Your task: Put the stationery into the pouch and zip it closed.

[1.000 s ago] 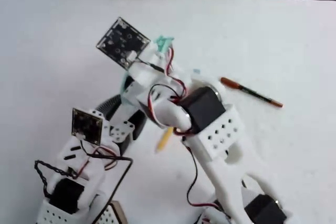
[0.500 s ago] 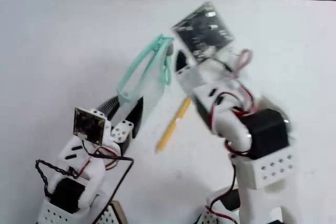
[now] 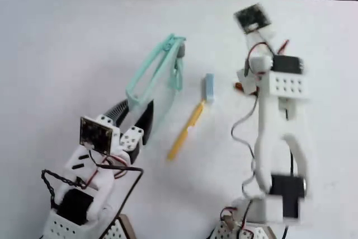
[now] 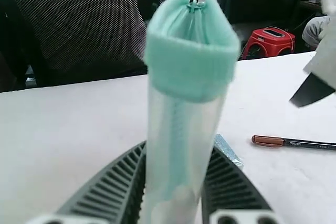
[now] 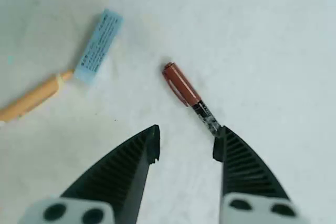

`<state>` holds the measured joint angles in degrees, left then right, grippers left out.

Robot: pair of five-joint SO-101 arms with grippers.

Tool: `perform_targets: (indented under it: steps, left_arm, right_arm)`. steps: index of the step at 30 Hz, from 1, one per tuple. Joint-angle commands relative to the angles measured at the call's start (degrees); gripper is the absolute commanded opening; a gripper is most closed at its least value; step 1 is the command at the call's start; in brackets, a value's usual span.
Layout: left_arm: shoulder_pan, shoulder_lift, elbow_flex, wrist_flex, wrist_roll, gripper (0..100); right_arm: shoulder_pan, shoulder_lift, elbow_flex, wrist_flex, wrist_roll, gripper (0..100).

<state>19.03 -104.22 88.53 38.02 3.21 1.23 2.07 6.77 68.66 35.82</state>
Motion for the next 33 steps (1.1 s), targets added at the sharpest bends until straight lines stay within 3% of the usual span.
perform_targets:
  steps: [1,6,14,18,26,33]
  left_arm:
    - [0.7,0.0,0.0,-0.7,-0.5,12]
    - [0.7,0.0,0.0,-0.7,-0.5,12]
    - [0.7,0.0,0.0,-0.7,-0.5,12]
    - [0.7,0.0,0.0,-0.7,-0.5,12]
    - [0.7,0.0,0.0,-0.8,-0.5,12]
    - [0.7,0.0,0.1,-0.8,-0.5,12]
  right_arm:
    - [2.2,8.2,-4.0,-0.9,4.3,16.6]
    - [6.3,19.1,-9.9,-1.2,10.0,16.6]
    - [6.0,30.1,-19.1,-0.9,11.3,16.6]
    - [5.6,32.7,-20.6,-1.2,11.3,15.3]
    - [5.9,38.4,-27.3,-1.1,11.3,1.3]
    - [5.6,33.2,-28.7,5.2,10.7,1.8]
